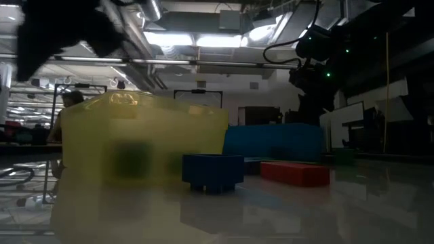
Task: Sort blocks by size
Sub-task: Put the small blue game piece into the yellow bin
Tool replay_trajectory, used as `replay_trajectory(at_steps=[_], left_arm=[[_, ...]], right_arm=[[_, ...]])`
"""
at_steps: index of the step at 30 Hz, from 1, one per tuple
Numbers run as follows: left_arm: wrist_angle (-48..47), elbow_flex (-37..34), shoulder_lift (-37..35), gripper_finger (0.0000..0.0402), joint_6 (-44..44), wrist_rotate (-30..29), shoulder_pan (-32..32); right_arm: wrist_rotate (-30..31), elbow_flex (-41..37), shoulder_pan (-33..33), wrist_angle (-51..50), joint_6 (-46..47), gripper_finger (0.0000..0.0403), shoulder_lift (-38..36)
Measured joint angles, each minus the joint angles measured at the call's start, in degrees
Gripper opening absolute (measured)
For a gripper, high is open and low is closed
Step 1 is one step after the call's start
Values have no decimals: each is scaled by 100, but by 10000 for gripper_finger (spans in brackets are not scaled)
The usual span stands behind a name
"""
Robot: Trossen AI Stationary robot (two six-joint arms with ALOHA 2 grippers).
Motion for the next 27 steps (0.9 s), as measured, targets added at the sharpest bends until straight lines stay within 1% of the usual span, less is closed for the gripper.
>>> replay_trajectory(at_steps=[2, 7, 13, 20, 23, 27], left_arm=[[173, -148, 0, 186, -556, 61, -317], [833, -523, 2, 186, -1617, 67, -902], [1119, -977, 2, 186, -2464, 43, -1332], [2159, -1560, 2, 186, -2703, -28, -1486], [2238, -1752, 2, 186, -2885, -97, -1488], [2282, -1890, 2, 186, -2852, -254, -1486]], right_arm=[[0, 0, 0, 0, 0, 51, 0], [0, 0, 2, -4, -2, 51, 0], [0, 0, 2, -88, -1, 51, 0], [0, 0, 2, -136, 3, 51, 0], [0, 0, 2, -135, 4, 51, 0], [0, 0, 2, -139, 7, 51, 0]])
